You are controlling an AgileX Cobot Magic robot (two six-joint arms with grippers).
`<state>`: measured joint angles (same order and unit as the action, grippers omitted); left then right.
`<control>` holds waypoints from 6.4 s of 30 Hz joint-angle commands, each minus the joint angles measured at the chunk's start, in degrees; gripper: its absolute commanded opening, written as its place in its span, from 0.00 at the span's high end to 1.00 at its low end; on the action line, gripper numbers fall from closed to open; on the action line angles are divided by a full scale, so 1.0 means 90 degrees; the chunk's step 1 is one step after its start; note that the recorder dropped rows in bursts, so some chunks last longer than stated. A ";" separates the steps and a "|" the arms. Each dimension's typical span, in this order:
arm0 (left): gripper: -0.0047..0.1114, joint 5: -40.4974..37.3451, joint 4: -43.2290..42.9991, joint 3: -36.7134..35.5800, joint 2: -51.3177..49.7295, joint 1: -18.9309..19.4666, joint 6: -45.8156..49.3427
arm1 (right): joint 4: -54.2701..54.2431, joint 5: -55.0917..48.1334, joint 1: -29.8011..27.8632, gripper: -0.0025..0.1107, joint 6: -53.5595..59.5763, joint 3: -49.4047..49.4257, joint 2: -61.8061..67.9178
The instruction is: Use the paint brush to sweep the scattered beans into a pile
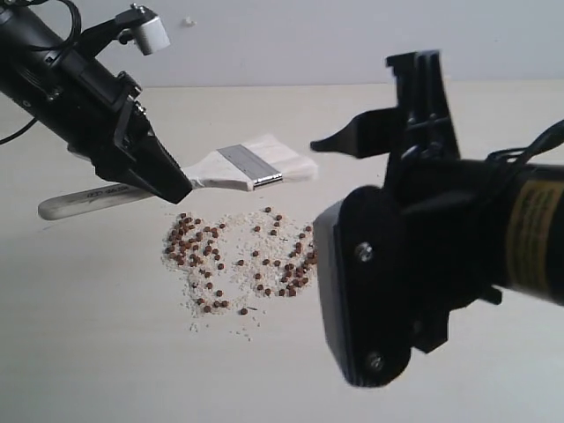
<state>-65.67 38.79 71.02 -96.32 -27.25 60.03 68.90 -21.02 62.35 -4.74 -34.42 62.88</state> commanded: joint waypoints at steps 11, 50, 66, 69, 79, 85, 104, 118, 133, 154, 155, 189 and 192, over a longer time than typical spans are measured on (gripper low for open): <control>0.96 -0.0477 0.0981 0.0049 -0.0003 -0.0035 0.0842 | 0.3450 -0.0082 0.0110 0.41 -0.3770 -0.0026 0.0931; 0.96 -0.0477 0.1241 0.0049 -0.0003 -0.0772 0.1209 | 0.3450 -0.1321 0.0110 0.91 -0.4100 -0.0372 0.2013; 0.50 -0.0272 0.1254 0.0721 0.0010 -0.0772 0.2155 | 0.3129 -0.1289 0.0110 0.98 -0.4169 -0.0372 0.2013; 0.19 0.0634 0.1315 0.0912 0.0065 -0.0759 0.2139 | 0.2665 -0.1289 0.0094 0.98 -0.4169 -0.0372 0.2013; 0.22 0.2669 0.1521 0.1467 0.0246 -0.0623 0.2112 | 0.0316 0.0015 -0.1627 0.98 -0.3623 -0.0827 0.2001; 0.18 0.2712 0.1818 0.1573 0.0199 -0.0258 0.2213 | -0.1589 0.1904 -0.3644 0.98 -0.2625 -0.1056 0.2001; 0.18 -0.0477 0.6655 0.1573 -0.2156 0.0857 0.5730 | 0.2703 1.0110 -0.7146 0.98 -0.8297 -0.3162 0.5334; 0.18 -0.0477 0.6795 0.2352 -0.2594 0.0293 0.5744 | 0.1993 1.0110 -0.7069 0.98 -0.8091 -0.3162 0.5424; 0.18 -0.0202 0.6795 0.2566 -0.2956 0.0293 0.4608 | 0.1880 1.0110 -0.6631 0.98 -0.7491 -0.3162 0.5317; 0.43 0.0148 0.6795 0.3240 -0.2969 -0.0111 0.4341 | 0.1905 1.0110 -0.6631 0.98 -0.7501 -0.3162 0.5317; 0.43 0.0148 0.6795 0.3336 -0.2969 -0.0111 0.4289 | 0.1904 1.0110 -0.6631 0.98 -0.7530 -0.3162 0.5317; 0.64 -0.0477 0.6795 0.3512 -0.3367 0.0172 0.3803 | 0.1843 1.0110 -0.6631 0.98 -0.7533 -0.3162 0.5317; 0.80 -0.0477 0.6795 0.3512 -0.3367 0.0172 0.3803 | 0.1843 1.0110 -0.6631 0.98 -0.7533 -0.3162 0.5317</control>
<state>-69.58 99.30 102.39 -126.92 -25.83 94.52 86.48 69.21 2.61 -72.80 -62.22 111.44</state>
